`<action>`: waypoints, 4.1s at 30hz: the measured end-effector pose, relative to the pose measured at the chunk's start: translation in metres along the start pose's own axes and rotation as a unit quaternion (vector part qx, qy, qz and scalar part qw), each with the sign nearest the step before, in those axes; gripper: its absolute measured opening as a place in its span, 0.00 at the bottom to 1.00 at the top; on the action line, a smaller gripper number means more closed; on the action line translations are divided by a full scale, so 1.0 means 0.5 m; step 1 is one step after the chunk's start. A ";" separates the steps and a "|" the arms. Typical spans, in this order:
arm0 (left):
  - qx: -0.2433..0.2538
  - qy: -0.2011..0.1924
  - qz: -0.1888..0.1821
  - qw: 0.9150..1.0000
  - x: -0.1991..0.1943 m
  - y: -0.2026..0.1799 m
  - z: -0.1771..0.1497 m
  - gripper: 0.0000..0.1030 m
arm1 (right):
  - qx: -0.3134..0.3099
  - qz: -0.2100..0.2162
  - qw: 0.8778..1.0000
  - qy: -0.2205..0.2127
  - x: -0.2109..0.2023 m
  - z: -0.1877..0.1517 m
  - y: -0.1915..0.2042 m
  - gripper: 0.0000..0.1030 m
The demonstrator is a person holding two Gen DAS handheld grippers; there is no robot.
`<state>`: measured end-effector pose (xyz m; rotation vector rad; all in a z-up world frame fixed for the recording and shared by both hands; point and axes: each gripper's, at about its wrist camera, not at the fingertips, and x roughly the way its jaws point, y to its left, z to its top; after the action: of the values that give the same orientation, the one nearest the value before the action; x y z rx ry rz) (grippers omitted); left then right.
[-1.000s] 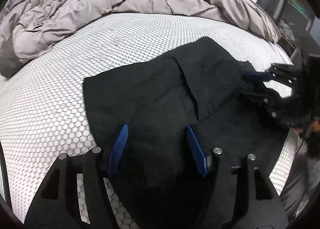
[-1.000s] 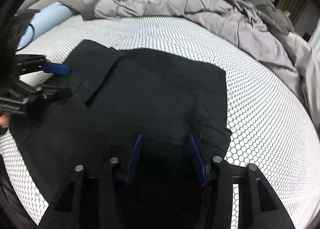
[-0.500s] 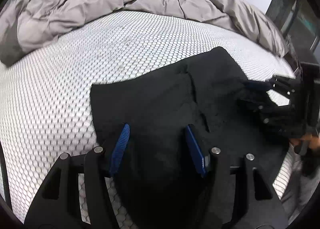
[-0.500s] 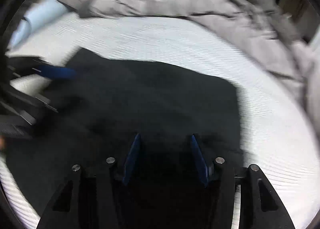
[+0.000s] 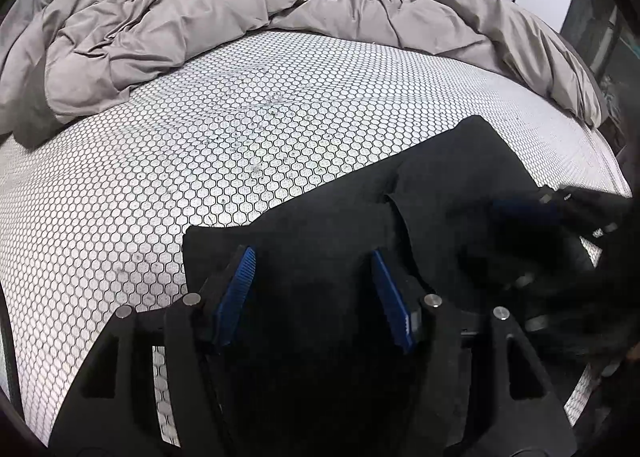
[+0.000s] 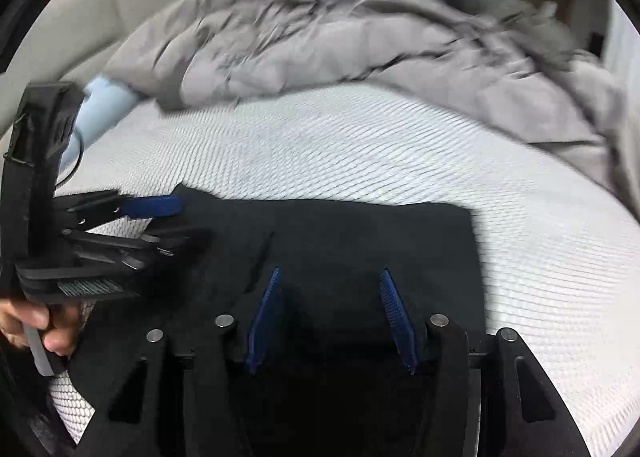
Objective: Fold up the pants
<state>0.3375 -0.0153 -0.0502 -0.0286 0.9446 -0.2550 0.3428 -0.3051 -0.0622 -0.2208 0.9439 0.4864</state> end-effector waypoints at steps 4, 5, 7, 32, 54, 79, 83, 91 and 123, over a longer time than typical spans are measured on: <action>-0.008 0.001 0.001 1.000 -0.023 0.028 -0.033 0.61 | -0.036 -0.037 0.997 0.052 0.048 -0.025 -0.002 0.51; -0.012 0.001 0.001 1.000 -0.034 0.037 -0.044 0.61 | -0.042 -0.069 0.995 0.052 0.037 -0.030 -0.015 0.49; -0.019 -0.010 0.024 0.999 -0.081 0.048 -0.067 0.56 | -0.057 -0.091 0.994 0.036 0.006 -0.058 -0.039 0.46; 0.073 -0.030 -0.092 0.993 -0.204 -0.059 -0.206 0.56 | -0.068 0.042 0.997 -0.024 -0.123 -0.133 0.068 0.52; -0.004 -0.024 -0.094 0.995 -0.253 0.014 -0.282 0.58 | 0.083 0.125 0.988 -0.032 -0.193 -0.211 -0.122 0.55; -0.020 -0.021 -0.071 0.997 -0.210 0.028 -0.278 0.58 | 0.197 0.232 0.952 -0.013 -0.186 -0.227 -0.165 0.54; -0.021 -0.020 -0.070 0.997 -0.206 0.029 -0.278 0.58 | 0.181 0.247 0.951 -0.033 -0.201 -0.216 -0.151 0.54; -0.018 -0.020 -0.067 0.997 -0.202 0.027 -0.277 0.59 | 0.193 0.262 0.945 -0.046 -0.202 -0.207 -0.167 0.54; -0.016 -0.018 -0.063 0.998 -0.188 0.042 -0.275 0.62 | 0.222 0.225 0.949 0.009 -0.196 -0.265 -0.193 0.45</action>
<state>0.1786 0.0386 -0.0591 -0.1216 0.9128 -0.3556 0.2468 -0.4701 -0.0609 0.4092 1.0986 0.6739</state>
